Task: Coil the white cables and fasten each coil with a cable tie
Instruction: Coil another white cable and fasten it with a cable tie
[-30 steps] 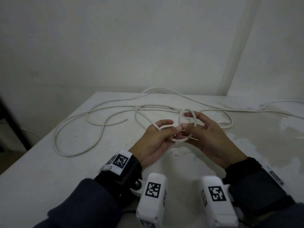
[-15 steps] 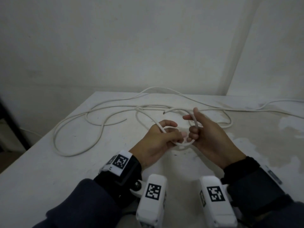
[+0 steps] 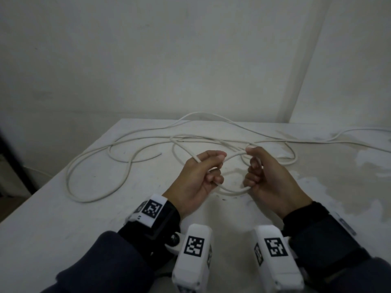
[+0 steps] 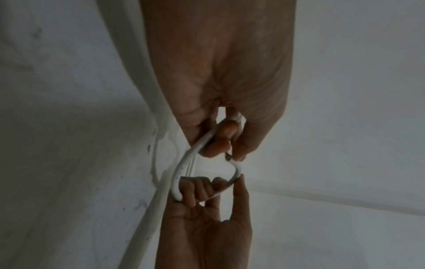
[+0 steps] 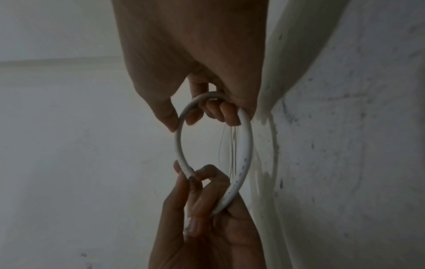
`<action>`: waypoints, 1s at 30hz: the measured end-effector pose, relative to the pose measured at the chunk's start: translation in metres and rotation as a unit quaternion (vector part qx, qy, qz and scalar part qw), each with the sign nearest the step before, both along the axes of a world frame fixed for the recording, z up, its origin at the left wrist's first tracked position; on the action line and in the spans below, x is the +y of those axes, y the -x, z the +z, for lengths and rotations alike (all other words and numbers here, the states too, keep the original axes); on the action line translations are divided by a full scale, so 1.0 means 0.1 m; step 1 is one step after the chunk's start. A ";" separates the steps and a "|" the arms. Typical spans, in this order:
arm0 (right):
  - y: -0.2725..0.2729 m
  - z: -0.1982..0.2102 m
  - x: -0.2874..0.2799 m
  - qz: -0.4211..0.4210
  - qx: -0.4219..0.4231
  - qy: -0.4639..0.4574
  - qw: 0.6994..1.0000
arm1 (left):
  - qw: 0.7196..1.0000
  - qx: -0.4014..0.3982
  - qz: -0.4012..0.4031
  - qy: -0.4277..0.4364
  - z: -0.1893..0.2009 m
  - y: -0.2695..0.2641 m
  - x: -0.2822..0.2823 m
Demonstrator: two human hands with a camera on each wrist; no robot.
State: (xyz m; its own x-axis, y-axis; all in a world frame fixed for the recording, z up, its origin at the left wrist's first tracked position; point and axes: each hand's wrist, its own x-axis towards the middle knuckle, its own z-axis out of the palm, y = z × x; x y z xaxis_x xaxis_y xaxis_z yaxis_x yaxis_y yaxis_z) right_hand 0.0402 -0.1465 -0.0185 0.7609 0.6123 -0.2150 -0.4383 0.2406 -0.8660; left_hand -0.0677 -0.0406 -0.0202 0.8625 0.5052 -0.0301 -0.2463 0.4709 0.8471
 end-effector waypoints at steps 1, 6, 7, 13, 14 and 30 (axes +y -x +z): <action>-0.01 0.00 0.00 -0.003 -0.009 0.004 1.000 | 1.000 0.004 -0.008 -0.016 -0.01 0.00 0.00; 0.04 0.00 -0.04 0.058 -0.083 -0.010 0.995 | 0.994 0.024 -0.042 -0.098 -0.05 0.02 -0.01; 0.05 0.00 -0.05 0.079 -0.105 -0.017 0.991 | 0.994 0.029 -0.033 -0.104 -0.07 0.01 0.01; 0.12 -0.03 -0.07 0.108 -0.221 0.041 0.968 | 0.984 0.070 -0.014 -0.163 -0.12 0.00 0.00; 0.12 -0.02 -0.07 0.116 -0.227 0.048 0.966 | 0.985 0.066 -0.014 -0.158 -0.10 0.00 -0.01; 0.15 0.05 -0.10 0.196 -0.295 0.141 0.925 | 0.971 0.083 -0.004 -0.222 -0.05 0.05 0.05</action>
